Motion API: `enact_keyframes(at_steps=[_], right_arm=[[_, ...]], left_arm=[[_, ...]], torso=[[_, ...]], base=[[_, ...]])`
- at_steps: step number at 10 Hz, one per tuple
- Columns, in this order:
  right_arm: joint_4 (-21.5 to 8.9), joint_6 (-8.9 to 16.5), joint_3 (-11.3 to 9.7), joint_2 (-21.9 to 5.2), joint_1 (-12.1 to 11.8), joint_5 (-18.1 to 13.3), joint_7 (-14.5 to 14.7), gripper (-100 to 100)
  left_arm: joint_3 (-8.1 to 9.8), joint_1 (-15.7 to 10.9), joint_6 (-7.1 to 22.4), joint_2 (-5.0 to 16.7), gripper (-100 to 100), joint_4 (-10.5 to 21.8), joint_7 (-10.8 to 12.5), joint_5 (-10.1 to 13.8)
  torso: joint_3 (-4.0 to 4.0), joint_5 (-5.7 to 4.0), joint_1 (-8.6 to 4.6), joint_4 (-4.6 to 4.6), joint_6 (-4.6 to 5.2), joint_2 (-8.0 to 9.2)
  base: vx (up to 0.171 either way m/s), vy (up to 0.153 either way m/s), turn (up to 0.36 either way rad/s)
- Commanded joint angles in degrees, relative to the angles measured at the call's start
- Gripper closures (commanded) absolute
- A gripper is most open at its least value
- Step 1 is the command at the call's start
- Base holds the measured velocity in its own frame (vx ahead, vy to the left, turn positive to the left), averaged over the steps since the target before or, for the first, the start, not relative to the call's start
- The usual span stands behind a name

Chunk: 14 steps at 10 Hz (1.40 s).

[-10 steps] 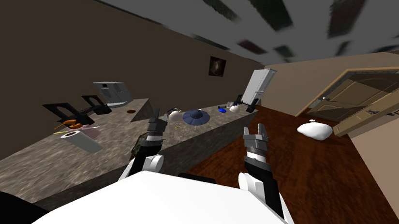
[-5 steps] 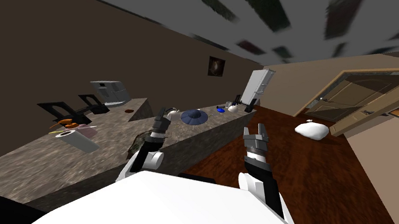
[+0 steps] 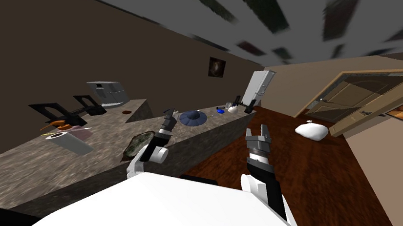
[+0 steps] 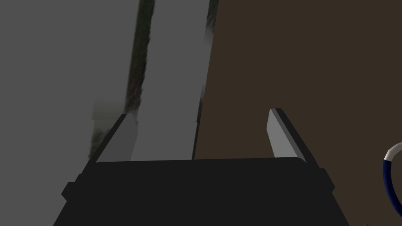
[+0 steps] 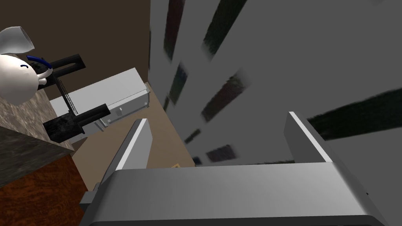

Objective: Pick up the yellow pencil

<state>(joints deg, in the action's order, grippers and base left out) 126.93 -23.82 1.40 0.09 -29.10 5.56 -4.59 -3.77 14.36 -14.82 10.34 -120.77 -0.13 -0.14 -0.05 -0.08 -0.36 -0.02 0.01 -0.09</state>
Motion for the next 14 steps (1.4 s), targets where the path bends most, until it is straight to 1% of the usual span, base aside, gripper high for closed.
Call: enact_keyframes(at_steps=[1, 2, 3, 4, 5, 6, 7, 8, 9, 10, 11, 12, 13, 14], right_arm=[[0.0, 0.0, 0.0, 0.0, 0.0, 0.0, 0.0, 0], [0.0, 0.0, 0.0, 0.0, 0.0, 0.0, 0.0, 0], [0.0, 0.0, 0.0, 0.0, 0.0, 0.0, 0.0, 0], [0.0, 0.0, 0.0, 0.0, 0.0, 0.0, 0.0, 0], [0.0, 0.0, 0.0, 0.0, 0.0, 0.0, 0.0, 0], [0.0, 0.0, 0.0, 0.0, 0.0, 0.0, 0.0, 0], [0.0, 0.0, 0.0, 0.0, 0.0, 0.0, 0.0, 0], [0.0, 0.0, 0.0, 0.0, 0.0, 0.0, 0.0, 0], [0.0, 0.0, 0.0, 0.0, 0.0, 0.0, 0.0, 0], [0.0, 0.0, 0.0, 0.0, 0.0, 0.0, 0.0, 0], [0.0, 0.0, 0.0, 0.0, 0.0, 0.0, 0.0, 0], [0.0, 0.0, 0.0, 0.0, 0.0, 0.0, 0.0, 0], [0.0, 0.0, 0.0, 0.0, 0.0, 0.0, 0.0, 0], [0.0, 0.0, 0.0, 0.0, 0.0, 0.0, 0.0, 0]], left_arm=[[0.13, -1.7, 1.3, 0.9, -100, 1.1, -0.1, 0.5], [0.07, -4.0, 3.2, 1.9, -100, 3.1, -0.5, 1.3], [0.06, -5.5, 4.6, 2.8, -100, 5.2, -0.8, 2.0], [0.06, -6.6, 5.4, 2.8, -100, 5.4, -0.8, 2.0], [0.10, -8.7, 7.7, 3.7, -100, 7.5, -1.1, 2.8], [0.21, -10.4, 9.0, 4.6, -100, 9.5, -1.4, 3.7], [0.21, -11.8, 10.2, 4.6, -100, 10.5, -1.4, 3.7], [0.39, -13.5, 12.0, 5.5, -100, 12.4, -1.6, 4.5], [0.39, -14.5, 12.9, 5.5, -100, 13.3, -1.6, 4.5], [0.64, -16.4, 14.7, 6.4, -100, 15.4, -1.8, 5.4], [0.64, -17.3, 15.7, 6.4, -100, 16.2, -1.8, 5.4], [0.96, -19.3, 17.6, 7.4, -100, 18.4, -2.0, 6.3], [0.96, -20.1, 18.6, 7.4, -100, 19.3, -2.0, 6.3], [1.37, -21.7, 20.4, 8.4, -100, 21.0, -2.1, 7.2]], torso=[[0.00, 0.00, 0.00, 0.00, 0.00, 0.00], [0.01, 0.00, 0.07, 0.00, -0.01, 0.01], [0.02, 0.02, 0.10, 0.01, -0.01, 0.05], [0.02, 0.00, 0.01, 0.01, 0.00, 0.04], [0.01, 0.01, 0.08, 0.00, -0.01, 0.01], [-0.01, 0.02, 0.13, -0.01, -0.01, -0.03], [-0.04, 0.01, 0.06, -0.02, -0.01, -0.07], [-0.02, 0.01, 0.11, -0.01, -0.02, -0.03], [0.00, 0.02, 0.13, 0.00, -0.01, 0.01], [0.02, 0.03, 0.18, 0.01, -0.02, 0.03], [0.00, 0.03, 0.16, 0.00, -0.02, 0.01], [0.01, 0.03, 0.20, 0.00, -0.03, 0.02], [0.02, 0.03, 0.18, 0.01, -0.03, 0.04], [0.02, 0.03, 0.22, 0.01, -0.03, 0.03]], base=[[0.014, -0.074, 0.001], [0.000, -0.066, -0.014], [0.005, -0.101, -0.035], [0.017, -0.071, -0.002], [0.025, -0.058, -0.018], [0.036, -0.085, -0.036], [0.023, -0.065, -0.005], [0.008, -0.062, -0.015], [0.008, -0.048, -0.010], [0.017, -0.055, -0.027], [0.016, -0.043, -0.009], [0.007, -0.053, -0.020], [0.012, -0.042, -0.008], [0.023, -0.045, -0.023]])
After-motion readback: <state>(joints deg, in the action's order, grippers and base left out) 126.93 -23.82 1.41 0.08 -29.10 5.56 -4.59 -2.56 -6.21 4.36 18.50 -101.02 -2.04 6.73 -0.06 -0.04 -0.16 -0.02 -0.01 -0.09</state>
